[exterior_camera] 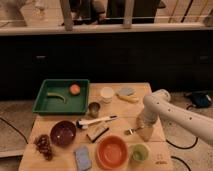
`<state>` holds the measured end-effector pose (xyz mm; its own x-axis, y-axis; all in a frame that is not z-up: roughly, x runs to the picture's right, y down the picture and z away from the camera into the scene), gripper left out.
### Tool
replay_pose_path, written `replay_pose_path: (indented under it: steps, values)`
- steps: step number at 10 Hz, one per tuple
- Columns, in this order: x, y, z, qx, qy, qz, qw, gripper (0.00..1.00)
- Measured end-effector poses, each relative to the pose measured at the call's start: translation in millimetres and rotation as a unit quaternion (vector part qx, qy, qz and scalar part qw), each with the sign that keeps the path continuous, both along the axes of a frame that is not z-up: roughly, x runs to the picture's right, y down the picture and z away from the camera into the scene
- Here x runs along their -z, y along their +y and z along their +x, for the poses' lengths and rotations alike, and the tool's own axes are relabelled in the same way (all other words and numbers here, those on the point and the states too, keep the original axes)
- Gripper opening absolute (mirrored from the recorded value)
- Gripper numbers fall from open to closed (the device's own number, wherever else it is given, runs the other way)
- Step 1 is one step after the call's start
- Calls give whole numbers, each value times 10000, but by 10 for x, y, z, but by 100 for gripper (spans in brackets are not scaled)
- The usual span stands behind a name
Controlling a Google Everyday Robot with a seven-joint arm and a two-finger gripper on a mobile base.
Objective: Place fork in paper cup
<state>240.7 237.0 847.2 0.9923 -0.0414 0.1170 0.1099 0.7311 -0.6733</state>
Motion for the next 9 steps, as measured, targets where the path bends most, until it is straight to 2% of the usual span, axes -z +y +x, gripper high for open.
replay_pose_path:
  steps: [9]
  values:
    - [0, 0, -2, 3, -1, -2, 10000, 79]
